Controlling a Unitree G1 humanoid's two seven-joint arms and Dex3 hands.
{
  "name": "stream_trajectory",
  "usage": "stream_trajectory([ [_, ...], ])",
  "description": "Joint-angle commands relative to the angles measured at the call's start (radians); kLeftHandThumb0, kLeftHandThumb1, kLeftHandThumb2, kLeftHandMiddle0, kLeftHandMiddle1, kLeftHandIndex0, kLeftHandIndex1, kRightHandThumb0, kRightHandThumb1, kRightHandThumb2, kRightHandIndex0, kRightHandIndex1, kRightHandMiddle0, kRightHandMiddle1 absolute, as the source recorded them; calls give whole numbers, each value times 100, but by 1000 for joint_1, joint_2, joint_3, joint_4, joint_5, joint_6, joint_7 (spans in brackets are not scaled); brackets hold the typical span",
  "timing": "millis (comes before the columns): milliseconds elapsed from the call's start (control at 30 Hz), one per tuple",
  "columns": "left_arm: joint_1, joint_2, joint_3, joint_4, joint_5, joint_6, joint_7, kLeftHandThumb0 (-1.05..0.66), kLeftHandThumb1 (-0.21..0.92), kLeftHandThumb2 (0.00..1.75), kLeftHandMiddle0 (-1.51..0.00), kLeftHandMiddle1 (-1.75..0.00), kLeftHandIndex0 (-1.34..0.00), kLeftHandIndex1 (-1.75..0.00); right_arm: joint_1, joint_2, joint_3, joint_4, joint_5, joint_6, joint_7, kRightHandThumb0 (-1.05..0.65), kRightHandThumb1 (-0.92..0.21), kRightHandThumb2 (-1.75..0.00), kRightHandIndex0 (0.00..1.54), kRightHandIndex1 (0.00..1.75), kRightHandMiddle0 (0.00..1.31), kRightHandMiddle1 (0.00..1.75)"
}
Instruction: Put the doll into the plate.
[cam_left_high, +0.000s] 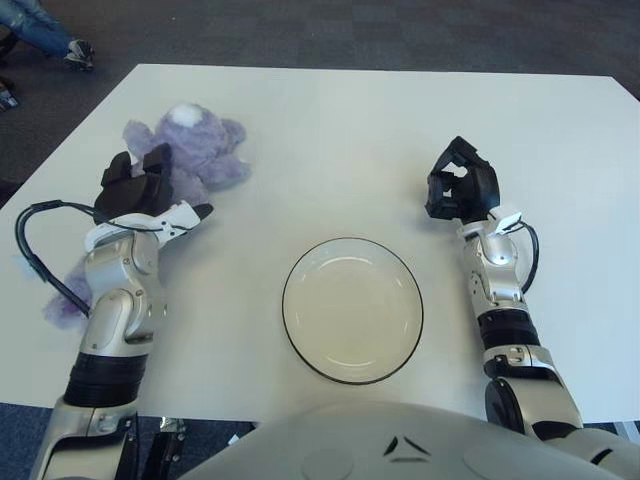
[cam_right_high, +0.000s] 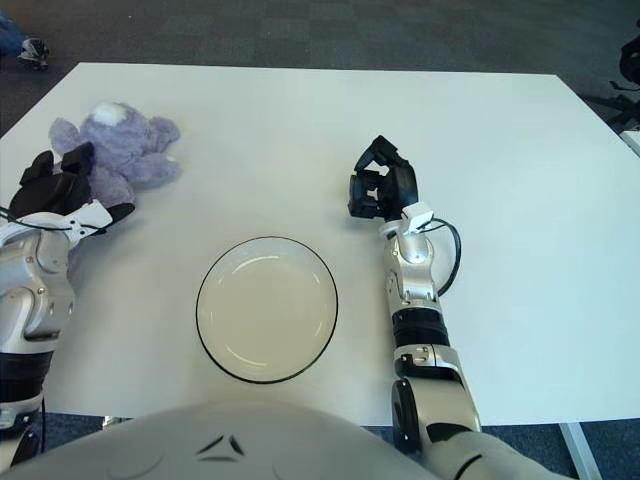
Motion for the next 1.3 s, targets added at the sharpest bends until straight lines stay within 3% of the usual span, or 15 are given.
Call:
stream_trajectory([
  [0, -27, 12, -11, 51, -15, 9, 12, -99, 88, 41, 0, -7, 0, -17, 7, -5, -2, -17, 11, 12, 7, -48, -33, -130, 127, 175, 60, 175],
  [300, -84, 15, -35, 174, -31, 21, 62, -90, 77, 43, 0, -26, 0, -8, 15, -4, -7, -31, 26, 21, 20, -49, -31, -133, 128, 175, 62, 175],
  [533, -101, 14, -58, 220, -23, 56, 106, -70, 43, 78, 0, -50, 0, -20, 19, -4, -9, -43, 33, 33, 25, -48, -32, -132, 126, 175, 61, 175],
  [767, -120, 1, -75, 263, -22, 96, 167, -48, 23, 97, 0, -70, 0, -31, 24, -8, -10, -59, 31, 60, 30, -47, -34, -129, 125, 175, 59, 175],
  [1067, -180, -14, -95, 376, -35, 150, 252, -14, 11, 117, 0, -104, 0, -49, 27, -16, -9, -71, 40, 96, 50, -47, -36, -126, 125, 175, 58, 175],
  [1267, -200, -12, -112, 416, -40, 171, 287, -2, 11, 124, 0, -123, 0, -57, 30, -12, -14, -90, 57, 128, 63, -47, -36, -127, 126, 175, 58, 175],
])
